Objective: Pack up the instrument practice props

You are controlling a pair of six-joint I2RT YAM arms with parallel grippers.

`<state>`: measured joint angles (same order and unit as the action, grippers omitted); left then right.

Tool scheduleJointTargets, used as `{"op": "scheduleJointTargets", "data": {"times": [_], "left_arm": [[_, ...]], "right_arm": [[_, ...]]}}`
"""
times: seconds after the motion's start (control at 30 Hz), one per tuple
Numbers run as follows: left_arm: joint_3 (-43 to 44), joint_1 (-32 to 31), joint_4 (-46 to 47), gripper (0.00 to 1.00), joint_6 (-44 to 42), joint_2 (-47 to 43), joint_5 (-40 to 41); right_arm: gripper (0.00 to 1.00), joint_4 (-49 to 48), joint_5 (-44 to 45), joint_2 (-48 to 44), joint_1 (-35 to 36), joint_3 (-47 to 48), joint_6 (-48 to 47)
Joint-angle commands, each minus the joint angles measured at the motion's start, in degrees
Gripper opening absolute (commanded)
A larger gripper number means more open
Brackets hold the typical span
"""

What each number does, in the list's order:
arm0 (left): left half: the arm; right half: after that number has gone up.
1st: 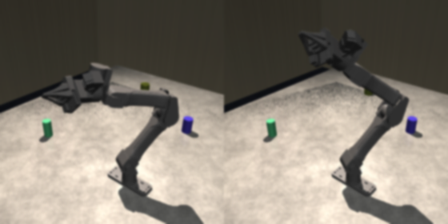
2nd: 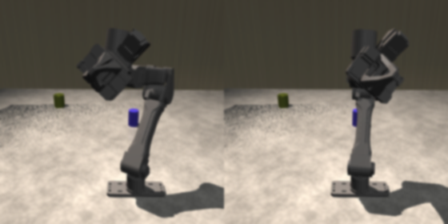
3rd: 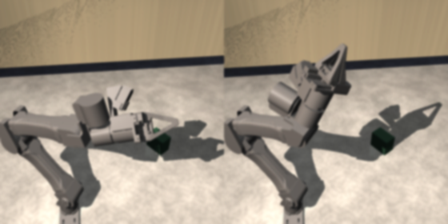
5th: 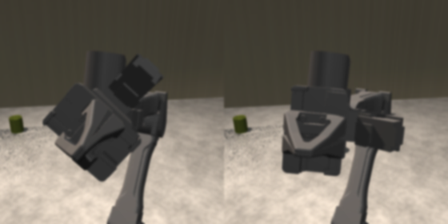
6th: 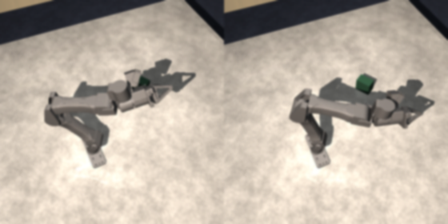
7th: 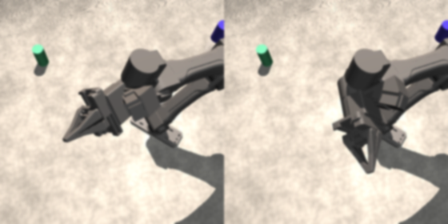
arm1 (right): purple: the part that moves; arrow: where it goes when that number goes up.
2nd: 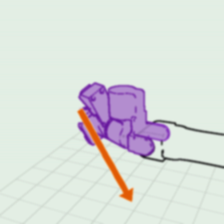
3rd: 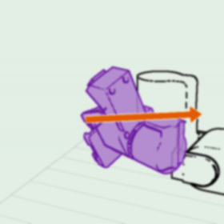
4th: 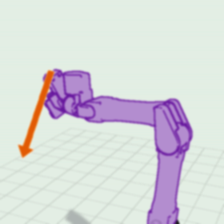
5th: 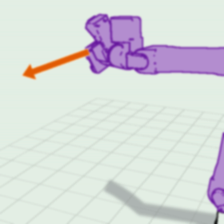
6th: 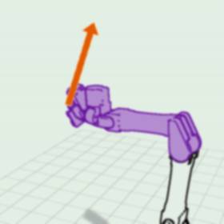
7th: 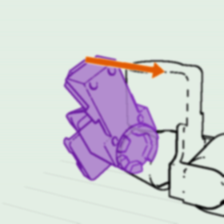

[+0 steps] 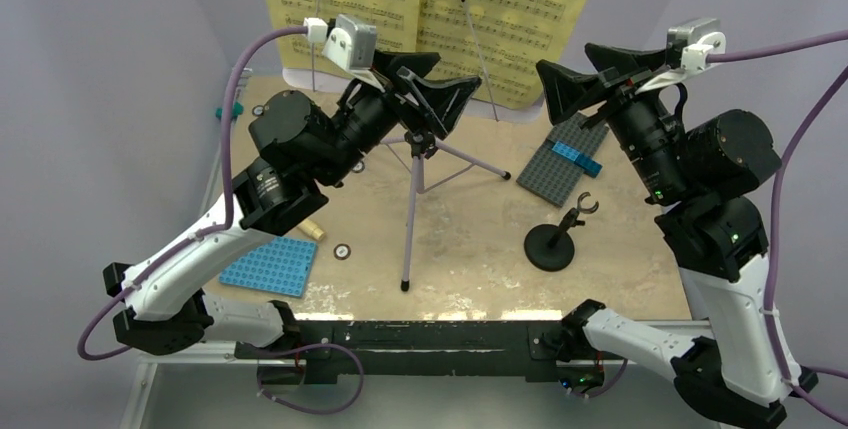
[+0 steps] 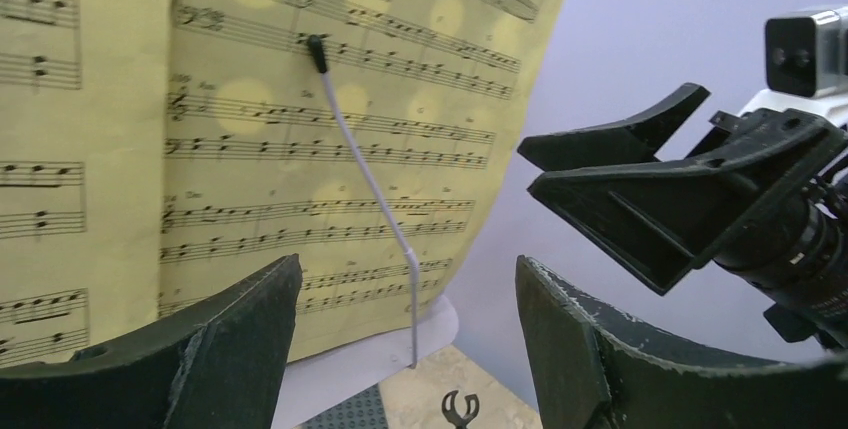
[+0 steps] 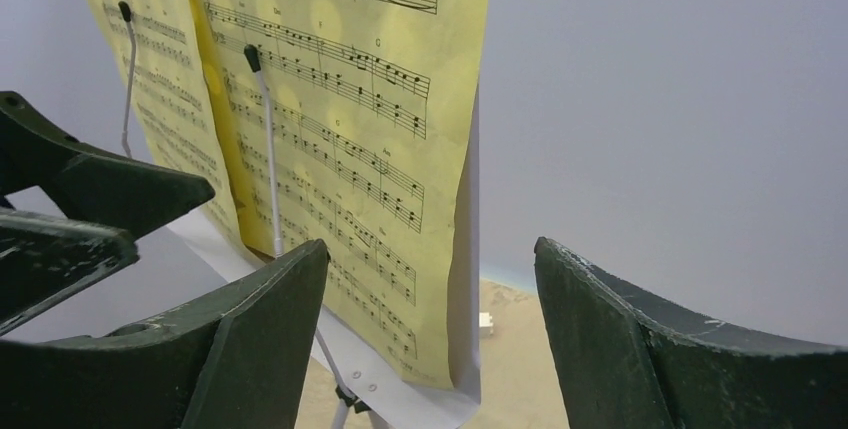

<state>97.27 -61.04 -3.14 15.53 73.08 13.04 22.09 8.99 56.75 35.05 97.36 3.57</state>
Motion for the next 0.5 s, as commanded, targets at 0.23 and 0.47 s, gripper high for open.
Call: {"op": "scheduleJointTargets", "data": {"times": [0.23,0.47], "left_arm": [[2.05,5.08,-0.26,0.81,6.97,0.86,-7.19],[4.69,5.83,-0.10,0.80,7.41,3.53,-10.20]], "right_arm": [[0.74,-5.03,-6.39,1.97,-4.61,-1.83,4.53],[0.67,-6.77,-7.47,3.06,-5.59,-1.99,5.02]]}}
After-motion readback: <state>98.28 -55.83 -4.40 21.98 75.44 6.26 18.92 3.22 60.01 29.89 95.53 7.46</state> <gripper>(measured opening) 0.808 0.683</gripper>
